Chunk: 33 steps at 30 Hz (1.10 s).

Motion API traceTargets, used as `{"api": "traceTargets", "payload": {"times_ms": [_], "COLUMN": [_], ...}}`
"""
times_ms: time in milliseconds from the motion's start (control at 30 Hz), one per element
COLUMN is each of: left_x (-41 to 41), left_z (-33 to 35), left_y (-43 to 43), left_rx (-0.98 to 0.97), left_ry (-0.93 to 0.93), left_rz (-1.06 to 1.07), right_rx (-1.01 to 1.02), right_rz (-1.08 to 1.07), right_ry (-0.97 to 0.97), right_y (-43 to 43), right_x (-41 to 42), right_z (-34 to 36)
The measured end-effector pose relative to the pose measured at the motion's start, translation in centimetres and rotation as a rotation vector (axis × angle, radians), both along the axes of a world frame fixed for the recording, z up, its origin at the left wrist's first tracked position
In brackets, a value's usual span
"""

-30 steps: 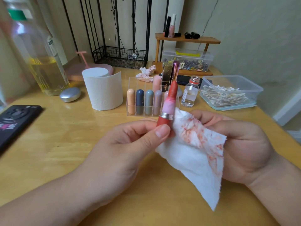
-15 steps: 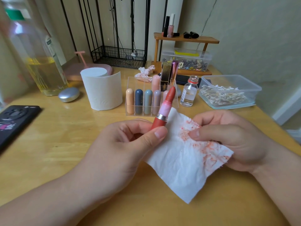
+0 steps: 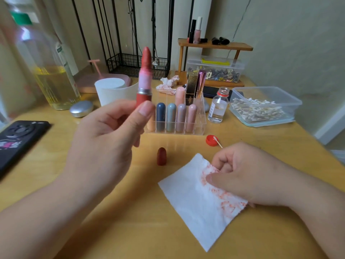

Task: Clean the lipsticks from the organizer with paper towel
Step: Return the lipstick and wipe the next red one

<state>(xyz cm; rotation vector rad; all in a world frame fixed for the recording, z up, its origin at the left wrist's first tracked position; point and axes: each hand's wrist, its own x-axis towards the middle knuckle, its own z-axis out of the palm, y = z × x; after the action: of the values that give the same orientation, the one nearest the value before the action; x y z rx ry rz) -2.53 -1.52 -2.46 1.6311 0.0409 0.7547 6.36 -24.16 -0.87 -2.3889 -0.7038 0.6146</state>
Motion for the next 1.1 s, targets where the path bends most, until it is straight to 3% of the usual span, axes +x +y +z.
{"api": "traceTargets", "payload": {"times_ms": [133,233,300,400,567,767,967,1100], "left_x": [0.6,1.1,1.4,1.7,1.7,1.8,1.5,1.5], "left_z": [-1.1,-1.8,-2.0,-2.1,-2.0,-2.4,-2.6,-2.2], "left_y": [0.3,0.3,0.4,0.5,0.1,-0.6,-1.2,-1.4], "left_rx": [-0.002,0.006,-0.024,-0.019,-0.101,-0.126,-0.161,-0.221], "left_ry": [0.103,0.252,0.368,0.469,0.468,0.432,0.429,0.382], "left_rz": [-0.033,-0.039,-0.077,-0.211,-0.356,-0.367,-0.430,-0.396], "right_rx": [-0.084,0.030,0.112,0.233,0.288,0.251,0.436,0.473], "right_rz": [-0.066,-0.061,0.000,0.013,0.030,0.007,-0.087,-0.129], "right_ry": [-0.344,-0.654,-0.722,-0.594,-0.514,-0.474,-0.287,-0.316], "right_y": [0.6,1.3,2.1,3.2,4.3,5.2,5.2,5.0], "right_x": [-1.2,-1.5,-1.4,-1.5,-1.4,-0.9,-0.6,-0.8], "right_z": [-0.4,-1.0,-1.8,-2.7,-3.2,-3.7,-3.8,-3.1]}}
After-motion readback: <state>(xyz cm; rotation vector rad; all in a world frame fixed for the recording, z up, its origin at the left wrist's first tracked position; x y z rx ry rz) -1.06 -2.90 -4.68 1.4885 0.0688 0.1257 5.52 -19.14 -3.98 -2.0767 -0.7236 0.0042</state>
